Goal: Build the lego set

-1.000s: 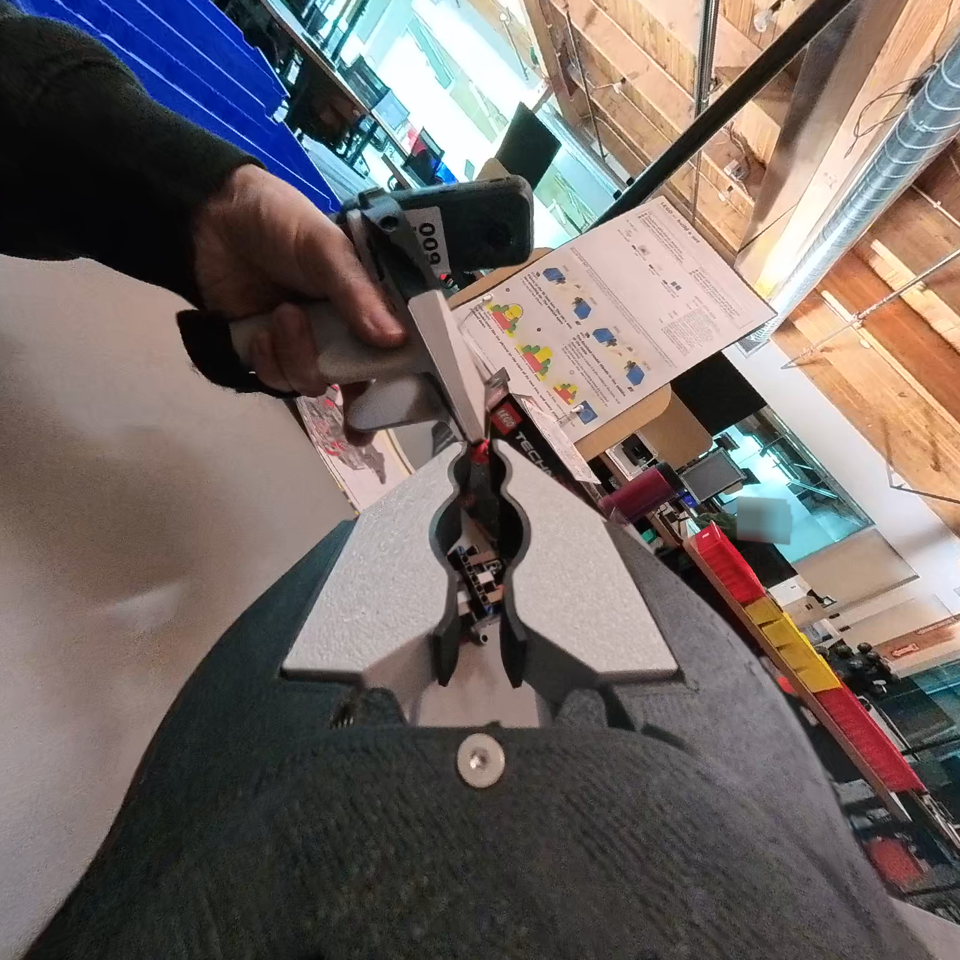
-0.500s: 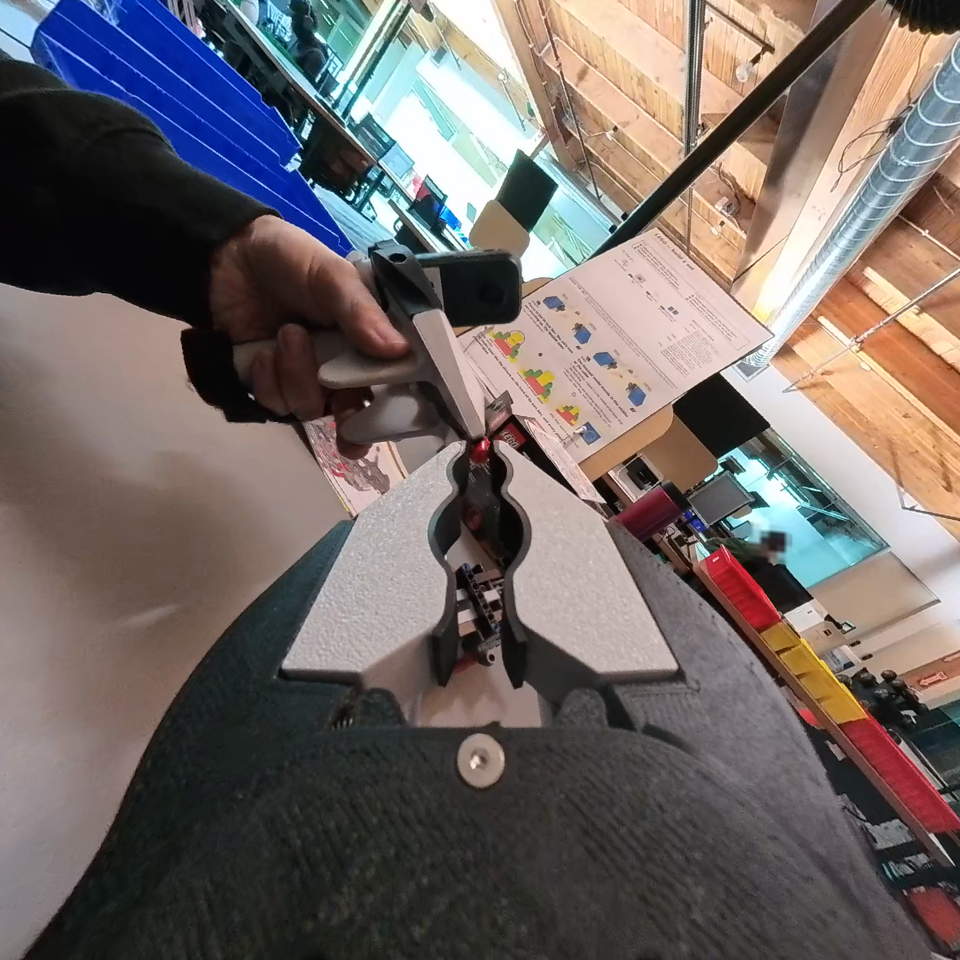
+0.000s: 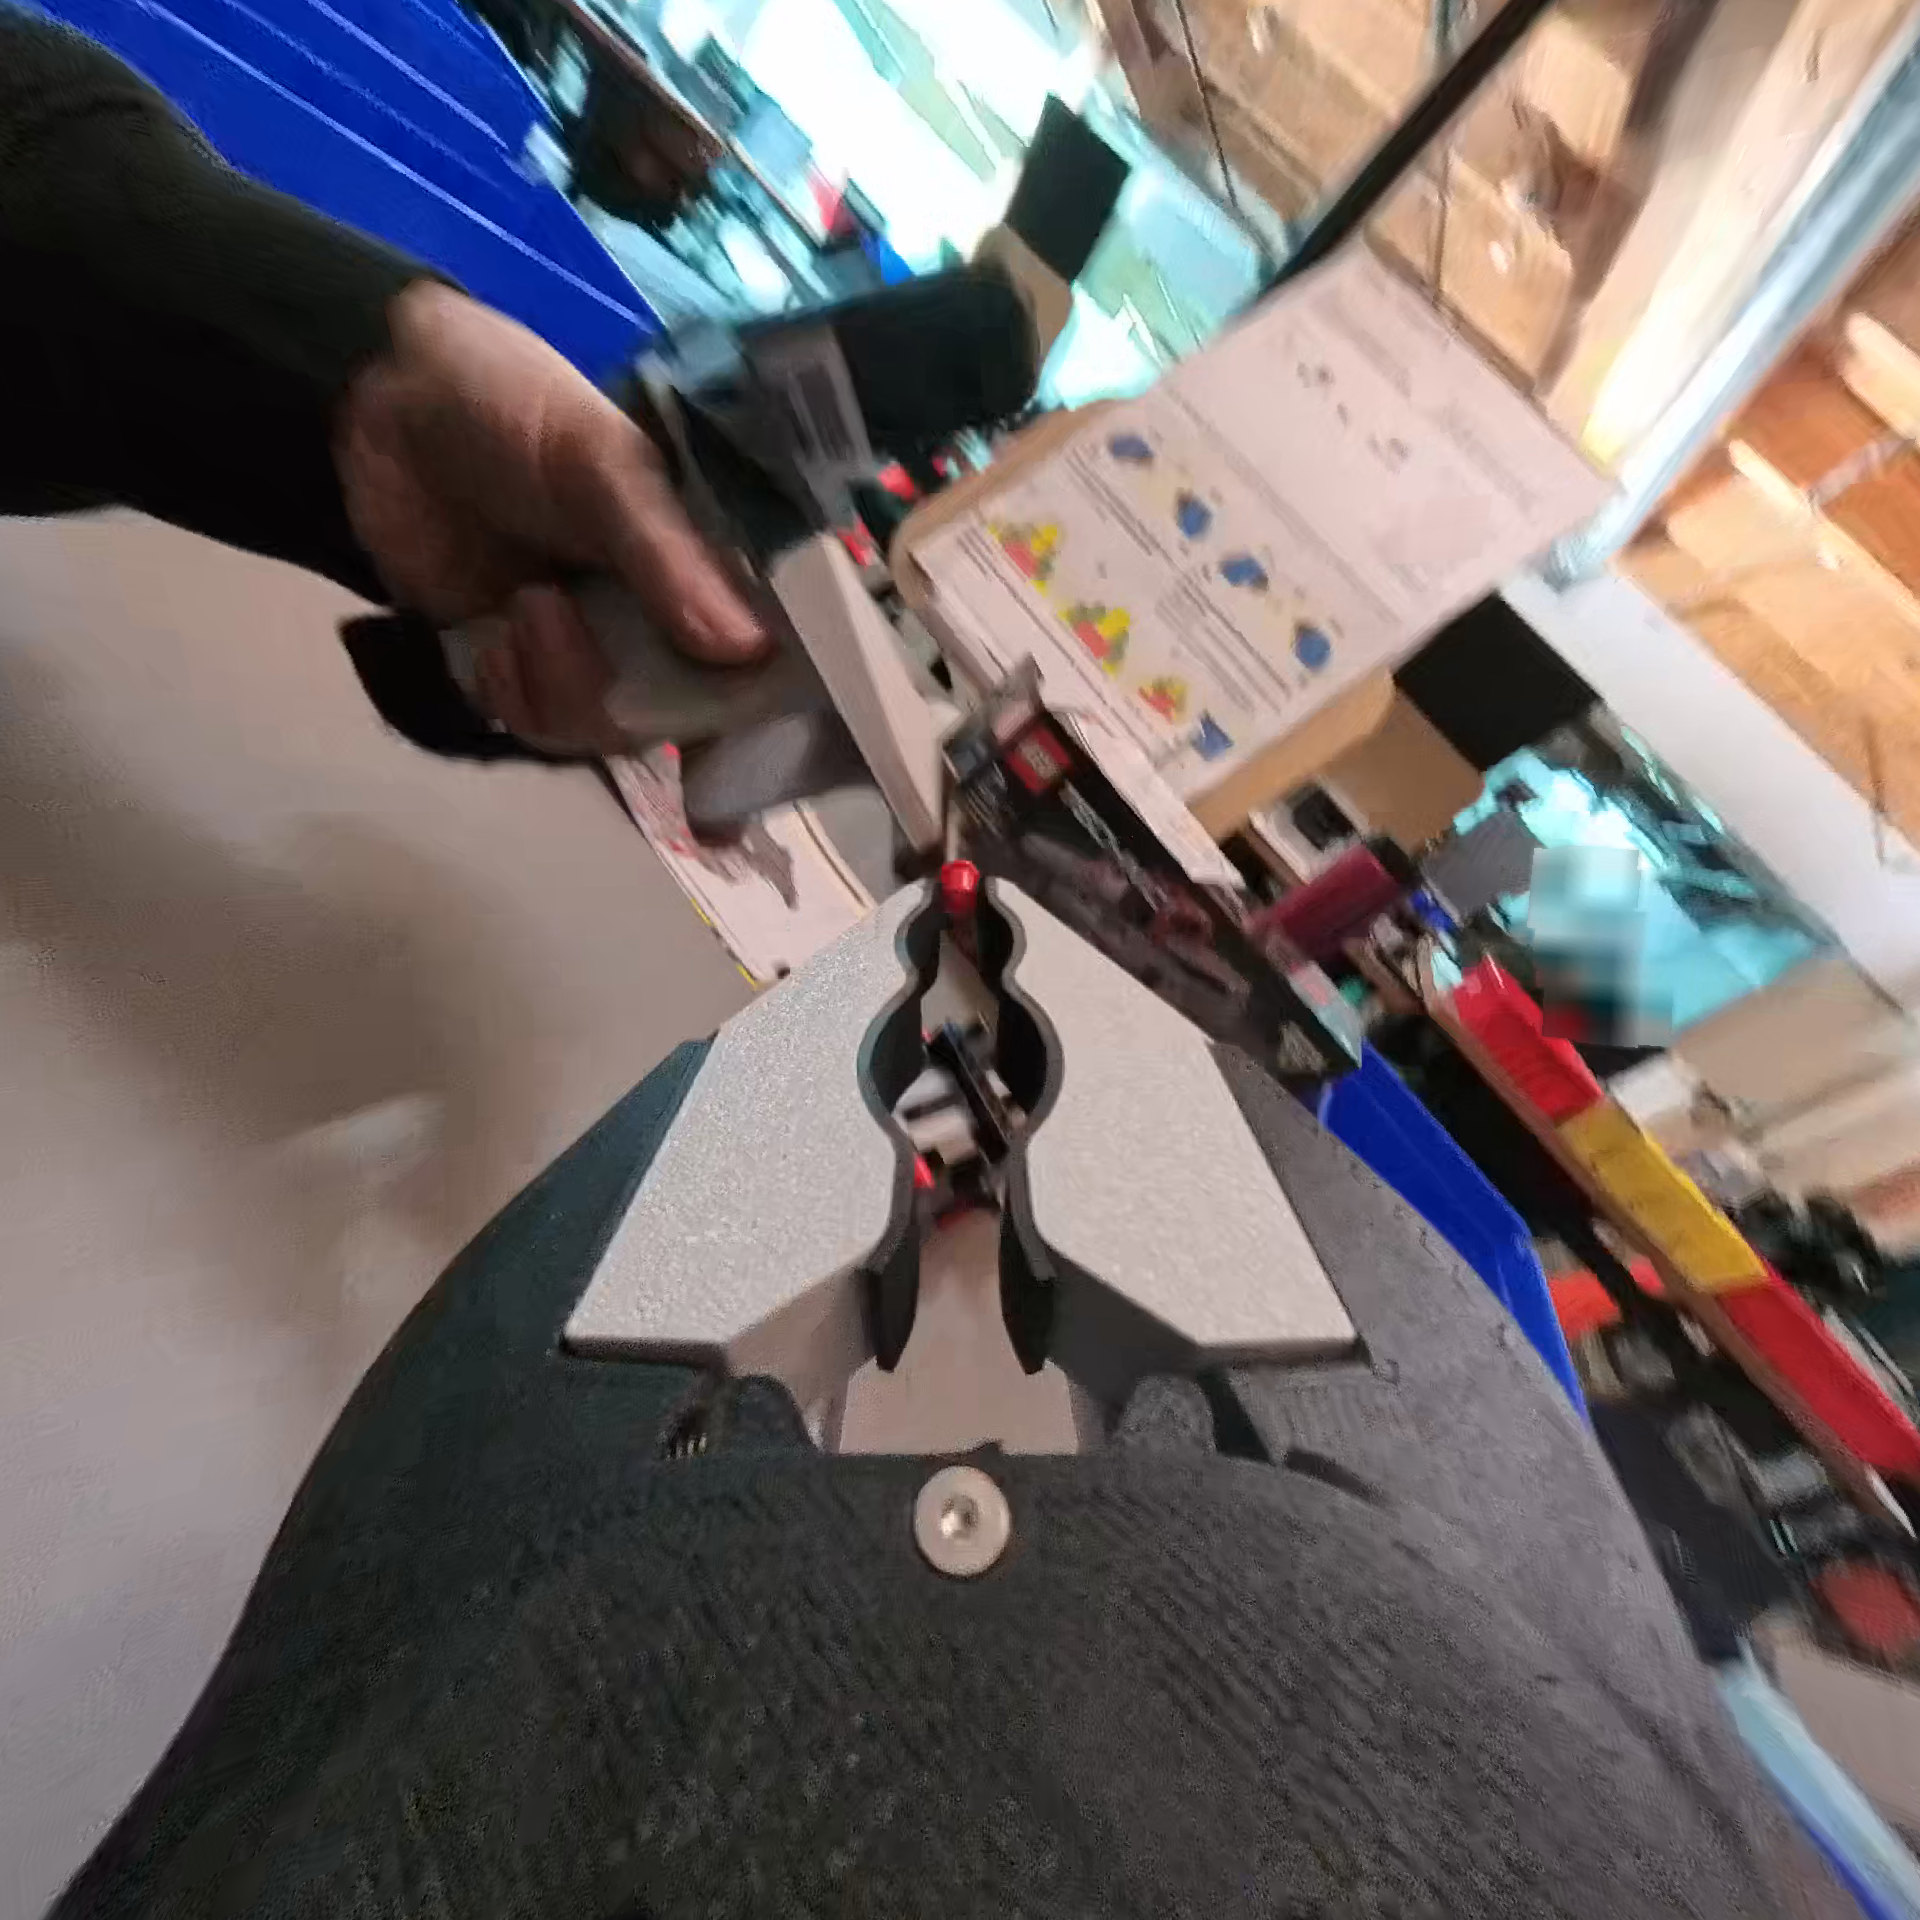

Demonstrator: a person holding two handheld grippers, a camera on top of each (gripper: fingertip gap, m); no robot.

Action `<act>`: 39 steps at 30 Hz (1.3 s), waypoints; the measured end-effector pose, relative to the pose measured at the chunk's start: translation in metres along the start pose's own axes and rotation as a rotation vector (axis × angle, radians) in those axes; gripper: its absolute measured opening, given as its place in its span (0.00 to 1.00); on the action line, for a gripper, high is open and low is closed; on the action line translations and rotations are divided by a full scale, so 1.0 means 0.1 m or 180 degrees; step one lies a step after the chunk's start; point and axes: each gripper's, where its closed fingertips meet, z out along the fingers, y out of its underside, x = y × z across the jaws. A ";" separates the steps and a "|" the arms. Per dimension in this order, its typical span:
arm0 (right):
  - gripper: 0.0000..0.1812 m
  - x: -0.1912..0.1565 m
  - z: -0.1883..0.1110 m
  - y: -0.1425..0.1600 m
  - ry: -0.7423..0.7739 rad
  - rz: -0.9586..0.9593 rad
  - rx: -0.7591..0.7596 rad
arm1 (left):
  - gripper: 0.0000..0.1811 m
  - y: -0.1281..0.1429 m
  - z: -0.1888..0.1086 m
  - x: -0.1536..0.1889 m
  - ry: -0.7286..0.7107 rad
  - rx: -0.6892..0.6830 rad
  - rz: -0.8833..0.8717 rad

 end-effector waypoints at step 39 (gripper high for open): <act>0.03 -0.13 0.29 1.01 -0.1782 0.1333 0.0064 | 0.01 0.63 -0.30 -0.95 -0.0906 -0.1173 0.1562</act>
